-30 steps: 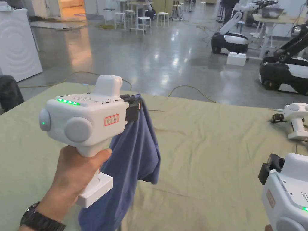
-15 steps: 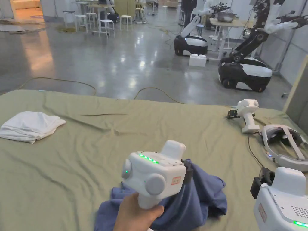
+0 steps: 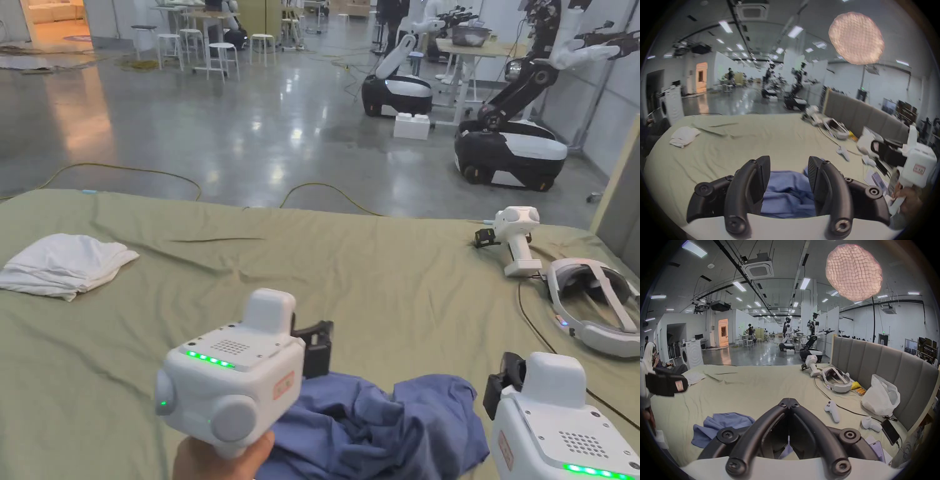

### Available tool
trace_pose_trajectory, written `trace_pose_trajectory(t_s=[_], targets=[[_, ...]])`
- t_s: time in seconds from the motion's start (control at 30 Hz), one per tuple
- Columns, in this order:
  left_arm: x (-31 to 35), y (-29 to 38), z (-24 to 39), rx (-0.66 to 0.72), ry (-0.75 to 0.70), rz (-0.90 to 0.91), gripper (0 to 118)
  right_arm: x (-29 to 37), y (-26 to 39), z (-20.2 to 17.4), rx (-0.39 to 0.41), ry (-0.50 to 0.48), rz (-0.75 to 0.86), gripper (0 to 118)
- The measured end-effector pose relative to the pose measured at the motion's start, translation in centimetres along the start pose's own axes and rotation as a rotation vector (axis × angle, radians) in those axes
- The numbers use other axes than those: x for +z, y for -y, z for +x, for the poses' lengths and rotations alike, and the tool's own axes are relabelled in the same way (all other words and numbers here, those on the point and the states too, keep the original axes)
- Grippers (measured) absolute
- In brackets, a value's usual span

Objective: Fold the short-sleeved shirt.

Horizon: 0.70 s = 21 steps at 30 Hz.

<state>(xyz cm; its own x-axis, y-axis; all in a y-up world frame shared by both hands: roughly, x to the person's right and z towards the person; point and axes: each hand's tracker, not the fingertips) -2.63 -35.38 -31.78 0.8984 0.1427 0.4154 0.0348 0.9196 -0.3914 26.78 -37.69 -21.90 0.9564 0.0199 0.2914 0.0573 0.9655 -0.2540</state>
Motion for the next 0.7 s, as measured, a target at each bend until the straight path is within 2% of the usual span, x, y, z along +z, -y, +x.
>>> trace_pose_trajectory(t_s=[0.1, 0.3, 0.33, 0.53, 0.6, 0.7], targets=[[2.3, -0.9, -2.2, 0.037, -0.109, 0.080, 49, -0.1, -0.7, -1.7, 0.005, -0.018, 0.036, 0], [5.9, -1.3, -4.9, 0.023, -0.299, 0.182, 4, 0.7, -2.4, -3.9, 0.017, -0.041, 0.142, 0], [6.4, -1.0, -5.2, 0.025, -0.302, 0.196, 1, 0.8, -2.5, -4.1, 0.024, -0.038, 0.166, 0], [6.9, 0.2, -7.1, 0.074, -0.320, 0.187, 0, 1.3, -3.4, -4.6, 0.031, -0.047, 0.202, 0], [6.4, 0.9, -7.9, 0.110, -0.330, 0.121, 0, 1.2, -3.4, -4.5, 0.031, -0.049, 0.201, 0], [4.5, 2.3, -10.0, 0.205, -0.270, -0.043, 0, 0.8, -3.3, -4.1, 0.029, -0.049, 0.180, 0]])
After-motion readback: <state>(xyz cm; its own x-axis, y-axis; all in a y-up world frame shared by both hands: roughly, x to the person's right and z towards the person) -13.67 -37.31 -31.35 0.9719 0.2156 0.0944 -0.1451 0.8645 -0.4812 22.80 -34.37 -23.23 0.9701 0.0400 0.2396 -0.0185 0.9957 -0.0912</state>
